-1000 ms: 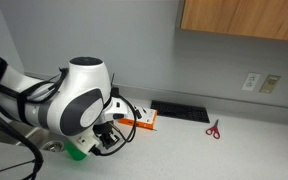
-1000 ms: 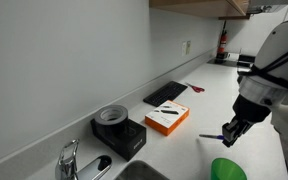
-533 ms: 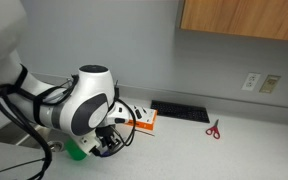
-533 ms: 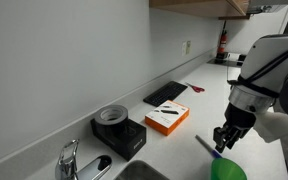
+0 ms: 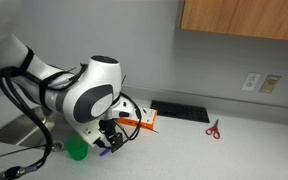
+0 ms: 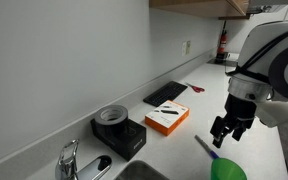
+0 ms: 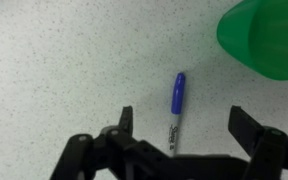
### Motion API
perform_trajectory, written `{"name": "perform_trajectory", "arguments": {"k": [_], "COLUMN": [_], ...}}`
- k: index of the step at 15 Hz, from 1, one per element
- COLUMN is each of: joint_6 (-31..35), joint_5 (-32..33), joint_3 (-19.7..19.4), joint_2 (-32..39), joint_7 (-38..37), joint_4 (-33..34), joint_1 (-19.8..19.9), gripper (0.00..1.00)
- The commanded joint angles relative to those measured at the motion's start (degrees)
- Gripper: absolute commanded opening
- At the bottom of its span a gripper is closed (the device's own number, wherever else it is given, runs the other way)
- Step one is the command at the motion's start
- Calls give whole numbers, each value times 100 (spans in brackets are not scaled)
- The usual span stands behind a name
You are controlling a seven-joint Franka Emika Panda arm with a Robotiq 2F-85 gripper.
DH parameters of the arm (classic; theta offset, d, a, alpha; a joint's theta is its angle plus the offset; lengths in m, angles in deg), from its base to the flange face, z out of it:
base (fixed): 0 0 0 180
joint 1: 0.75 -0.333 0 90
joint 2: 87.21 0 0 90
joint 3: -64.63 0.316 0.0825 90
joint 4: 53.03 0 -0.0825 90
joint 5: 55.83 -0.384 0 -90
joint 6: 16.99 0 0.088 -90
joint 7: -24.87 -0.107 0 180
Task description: Remove the pen from the green cup and put it on the table
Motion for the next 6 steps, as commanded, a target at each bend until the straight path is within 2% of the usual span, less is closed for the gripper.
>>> {"name": "perform_trajectory", "arguments": {"k": [1,2,3,6], "joint_6": [-442,-508,-244,-314], "joint_5": [-239,-180,7,8], "joint_3": [-145,-145,-106,-113], "joint_2": [-207,-240,-71,-122], "joint_7": [289,336,97,164], "joint_4": [109,110,81,92], "joint_1": [-122,-121,-71,-72], "gripper": [100,100,100,100]}}
